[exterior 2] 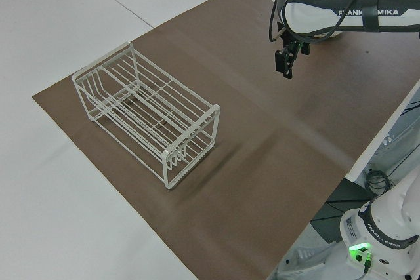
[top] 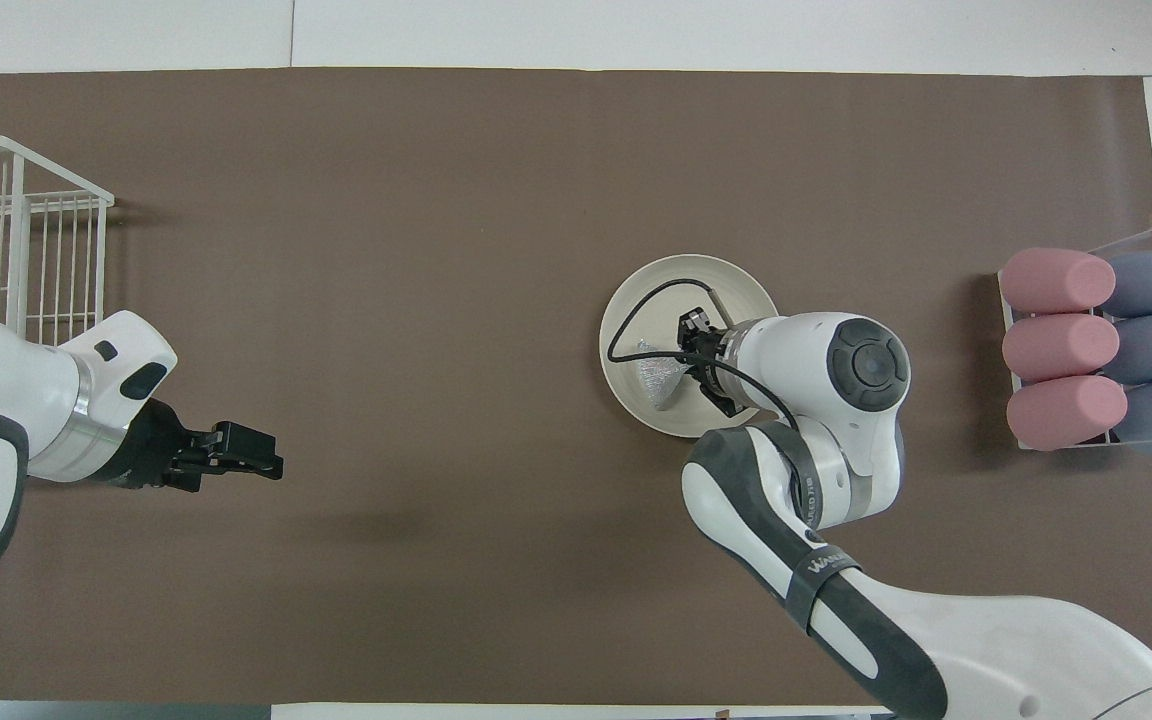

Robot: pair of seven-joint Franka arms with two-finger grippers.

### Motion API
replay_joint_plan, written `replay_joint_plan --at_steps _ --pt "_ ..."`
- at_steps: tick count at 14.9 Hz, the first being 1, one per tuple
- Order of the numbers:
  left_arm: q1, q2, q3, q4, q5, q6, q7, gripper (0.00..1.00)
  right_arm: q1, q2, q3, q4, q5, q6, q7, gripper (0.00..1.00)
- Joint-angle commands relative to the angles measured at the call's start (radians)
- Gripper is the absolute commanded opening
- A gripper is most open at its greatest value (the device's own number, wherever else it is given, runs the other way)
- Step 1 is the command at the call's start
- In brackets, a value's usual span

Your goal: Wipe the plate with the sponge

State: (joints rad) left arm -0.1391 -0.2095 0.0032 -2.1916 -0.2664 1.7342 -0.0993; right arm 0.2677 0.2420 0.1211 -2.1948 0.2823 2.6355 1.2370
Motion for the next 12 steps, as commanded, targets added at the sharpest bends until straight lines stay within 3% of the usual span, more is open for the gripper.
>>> replay_joint_plan --at_steps 1,8,12 --pt "-0.008 0.002 -0.002 0.024 0.021 0.03 -0.057 1.0 -0.065 0.022 0.006 -0.026 0.006 0.014 -0.107 0.0" --pt "-0.027 -0.008 -0.006 0.032 0.021 0.062 -0.062 1.0 0.06 0.014 0.006 -0.039 0.006 0.02 0.158 0.0" --pt "-0.017 -0.007 -0.006 0.047 0.021 0.061 -0.056 1.0 0.074 0.016 0.006 -0.037 0.006 0.02 0.182 0.0"
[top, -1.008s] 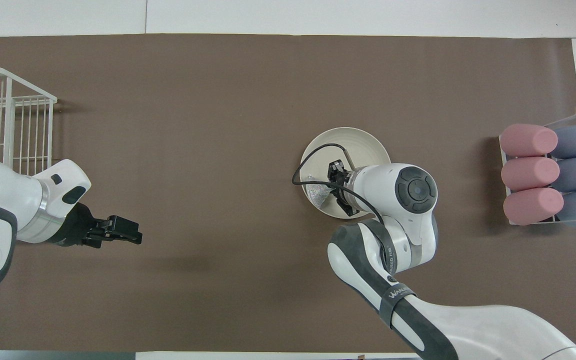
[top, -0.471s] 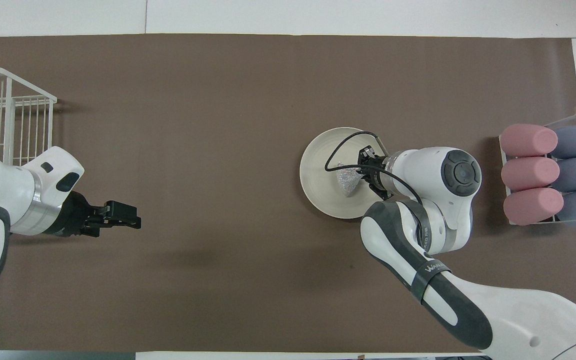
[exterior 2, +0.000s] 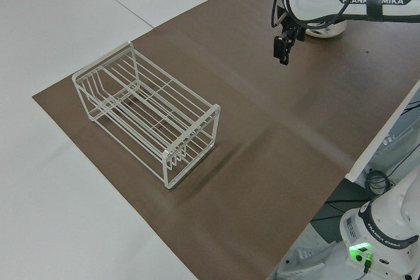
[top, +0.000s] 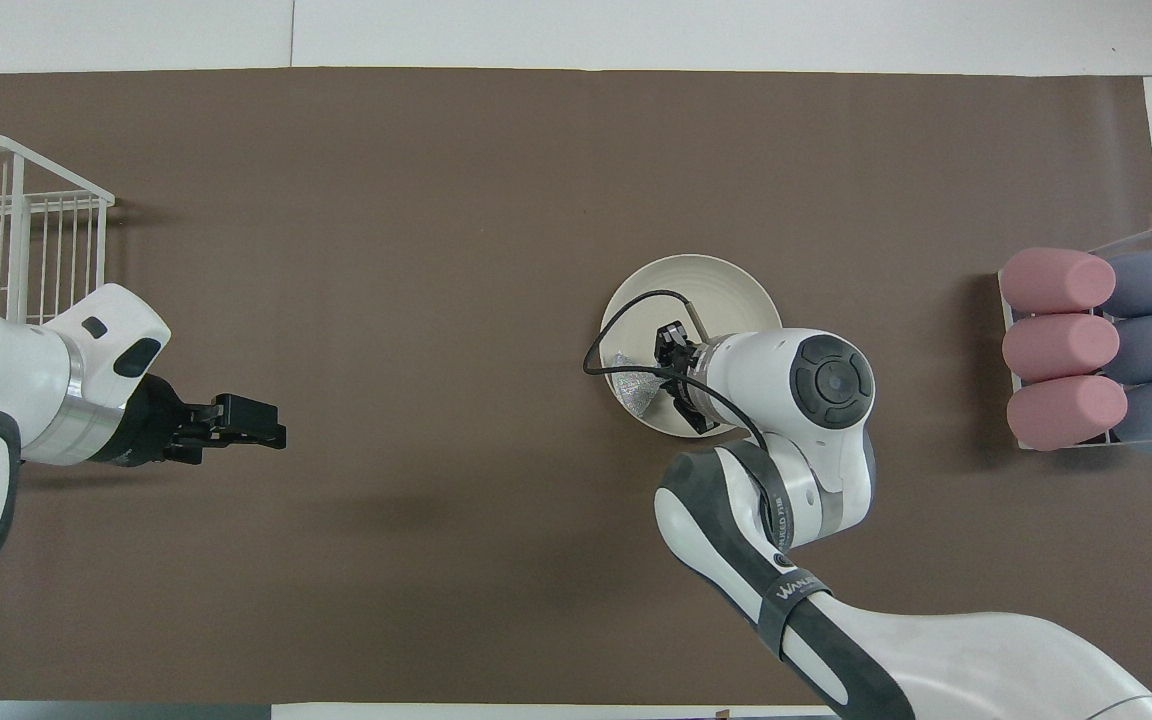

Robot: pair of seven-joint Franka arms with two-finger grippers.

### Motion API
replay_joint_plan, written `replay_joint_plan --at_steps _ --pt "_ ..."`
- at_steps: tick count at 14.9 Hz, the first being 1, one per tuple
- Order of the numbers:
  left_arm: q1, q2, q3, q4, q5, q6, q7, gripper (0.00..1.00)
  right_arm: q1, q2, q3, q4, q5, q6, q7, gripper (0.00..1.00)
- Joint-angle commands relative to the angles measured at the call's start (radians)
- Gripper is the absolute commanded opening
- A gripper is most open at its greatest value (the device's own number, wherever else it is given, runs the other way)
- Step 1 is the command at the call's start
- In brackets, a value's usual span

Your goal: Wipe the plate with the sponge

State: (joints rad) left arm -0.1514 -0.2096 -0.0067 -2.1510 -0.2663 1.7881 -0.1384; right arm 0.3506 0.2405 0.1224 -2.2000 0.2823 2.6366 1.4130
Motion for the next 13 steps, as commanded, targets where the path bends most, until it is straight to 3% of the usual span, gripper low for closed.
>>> replay_joint_plan --at_steps 1,4,9,10,13 --pt "-0.011 -0.007 0.005 0.008 0.021 0.007 -0.02 1.0 -0.007 0.017 0.005 -0.03 0.006 0.019 0.004 0.0" --pt "-0.008 -0.007 0.005 0.006 0.021 0.008 -0.02 1.0 -0.001 0.005 0.006 0.032 0.005 -0.036 0.049 0.0" --pt "-0.013 -0.007 0.004 0.006 0.016 0.008 -0.041 1.0 0.042 -0.056 0.0 0.27 -0.012 -0.409 0.228 0.0" --pt "-0.007 -0.005 0.004 0.008 -0.01 0.016 -0.068 1.0 0.042 -0.067 0.0 0.308 -0.012 -0.473 0.239 0.0" --pt "0.004 -0.004 0.013 0.008 -0.239 0.022 -0.079 1.0 0.056 -0.099 0.0 0.437 -0.02 -0.657 0.306 0.0"
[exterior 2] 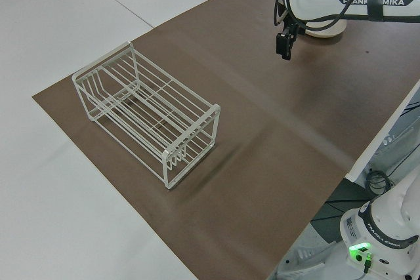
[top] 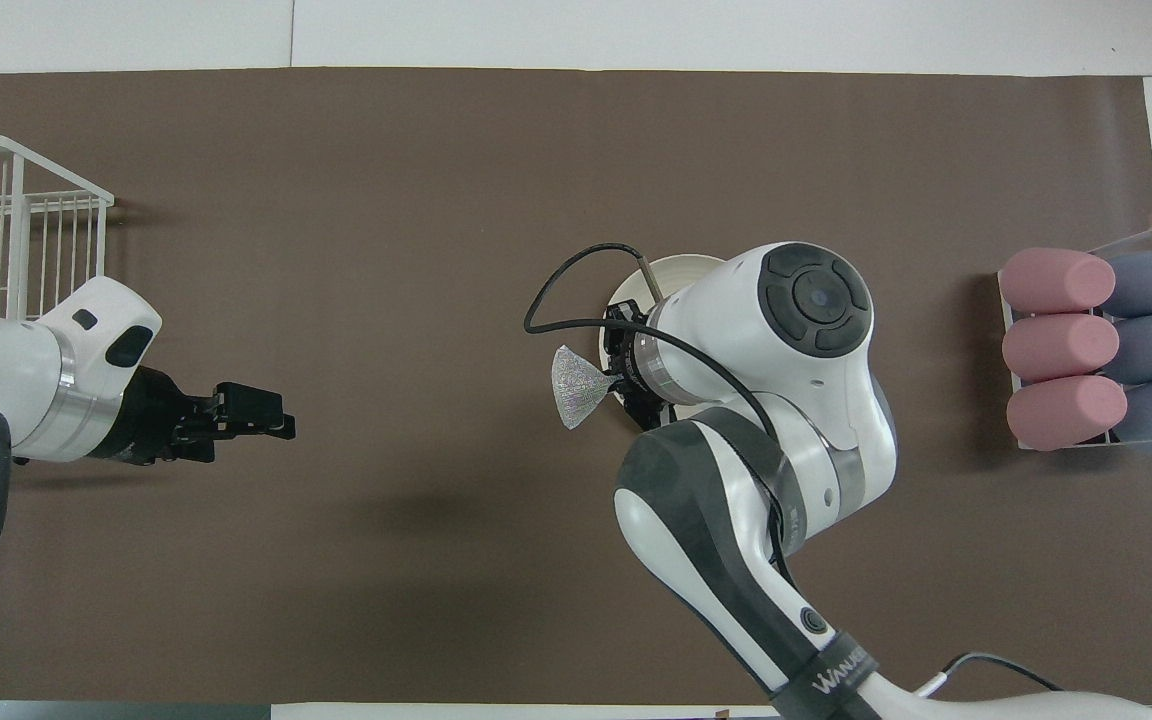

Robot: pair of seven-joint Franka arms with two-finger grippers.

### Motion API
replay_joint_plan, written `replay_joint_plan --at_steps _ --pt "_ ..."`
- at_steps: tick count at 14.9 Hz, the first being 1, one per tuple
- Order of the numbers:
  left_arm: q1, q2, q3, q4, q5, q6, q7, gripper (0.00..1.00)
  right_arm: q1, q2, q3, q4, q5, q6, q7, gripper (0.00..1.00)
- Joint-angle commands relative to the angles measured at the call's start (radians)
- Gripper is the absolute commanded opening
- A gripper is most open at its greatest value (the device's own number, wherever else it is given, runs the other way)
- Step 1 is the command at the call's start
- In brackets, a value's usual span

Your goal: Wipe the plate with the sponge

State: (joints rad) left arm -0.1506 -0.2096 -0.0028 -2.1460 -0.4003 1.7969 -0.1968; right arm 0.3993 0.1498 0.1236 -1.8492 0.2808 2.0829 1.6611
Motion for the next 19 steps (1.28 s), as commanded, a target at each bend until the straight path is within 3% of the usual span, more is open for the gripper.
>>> replay_joint_plan --at_steps 1,3,7,12,15,19 --pt "0.012 -0.005 0.01 0.0 -0.176 0.015 -0.021 1.0 0.022 -0.022 -0.001 0.134 -0.043 -0.169 0.099 0.0" --pt "0.014 -0.005 0.009 0.0 -0.309 0.015 -0.021 1.0 0.055 -0.07 -0.001 0.2 -0.086 -0.262 0.199 0.0" --pt "0.014 -0.013 0.009 -0.015 -0.536 0.029 -0.016 1.0 0.087 -0.168 0.007 0.205 -0.091 -0.333 0.334 0.0" --pt "-0.003 -0.031 0.009 -0.058 -0.794 0.036 -0.013 1.0 0.145 -0.177 0.013 0.194 -0.115 -0.308 0.459 0.0" --pt "-0.041 -0.034 0.004 -0.074 -0.848 0.027 0.014 1.0 0.182 -0.156 0.014 0.191 -0.123 -0.248 0.5 0.0" --pt "-0.083 -0.024 0.007 -0.094 -0.939 -0.036 0.135 1.0 0.187 -0.142 0.016 0.162 -0.264 -0.238 0.499 0.0"
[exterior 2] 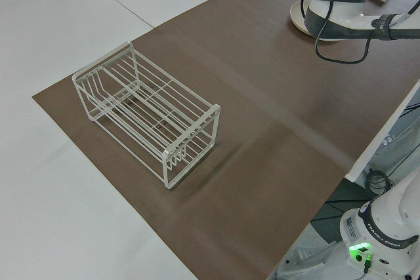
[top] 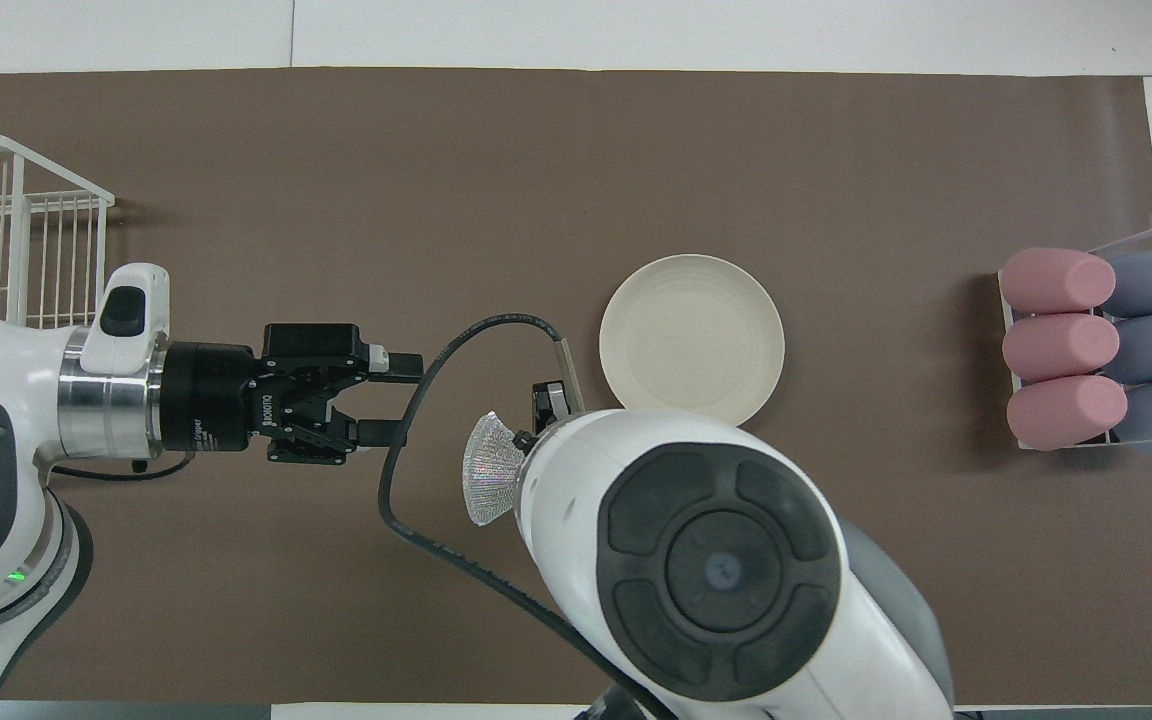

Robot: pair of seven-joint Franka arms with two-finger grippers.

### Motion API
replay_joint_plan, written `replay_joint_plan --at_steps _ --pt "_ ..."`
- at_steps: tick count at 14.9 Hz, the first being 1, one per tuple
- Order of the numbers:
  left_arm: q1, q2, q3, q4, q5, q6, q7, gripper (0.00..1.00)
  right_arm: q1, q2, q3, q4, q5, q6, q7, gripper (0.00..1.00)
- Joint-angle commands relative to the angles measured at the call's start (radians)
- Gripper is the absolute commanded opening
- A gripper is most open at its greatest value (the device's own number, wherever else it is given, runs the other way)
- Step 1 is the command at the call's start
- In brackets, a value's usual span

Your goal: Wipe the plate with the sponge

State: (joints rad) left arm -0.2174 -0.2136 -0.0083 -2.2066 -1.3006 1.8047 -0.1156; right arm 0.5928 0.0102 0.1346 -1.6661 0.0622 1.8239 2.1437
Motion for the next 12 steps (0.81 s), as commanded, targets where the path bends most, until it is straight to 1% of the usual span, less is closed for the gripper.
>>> replay_joint_plan --at_steps 1,2,4,5,7,8,12 --pt "-0.014 -0.018 0.014 -0.036 -0.04 -0.07 0.071 0.98 -0.011 -0.001 0.005 -0.02 -0.045 0.026 0.016 0.0" --pt "-0.017 -0.007 0.014 -0.041 -0.04 -0.059 0.13 0.95 -0.013 -0.001 0.005 -0.02 -0.045 0.031 0.015 0.0" --pt "-0.03 0.034 0.014 -0.044 -0.042 -0.048 0.308 0.95 -0.013 -0.001 0.005 -0.021 -0.047 0.031 0.015 0.0" --pt "-0.023 0.036 0.014 -0.045 -0.043 -0.054 0.365 0.95 -0.011 -0.001 0.005 -0.021 -0.047 0.031 0.015 0.0" --pt "-0.02 0.045 0.013 -0.045 -0.046 -0.059 0.418 0.96 -0.011 -0.001 0.005 -0.02 -0.045 0.031 0.015 0.0" --pt "-0.019 0.04 0.014 -0.056 -0.066 -0.074 0.434 0.96 -0.011 -0.001 0.005 -0.02 -0.045 0.031 0.015 0.0" --pt "-0.043 0.051 0.01 -0.054 -0.156 -0.056 0.45 0.95 -0.01 -0.001 0.005 -0.02 -0.047 0.031 0.015 0.0"
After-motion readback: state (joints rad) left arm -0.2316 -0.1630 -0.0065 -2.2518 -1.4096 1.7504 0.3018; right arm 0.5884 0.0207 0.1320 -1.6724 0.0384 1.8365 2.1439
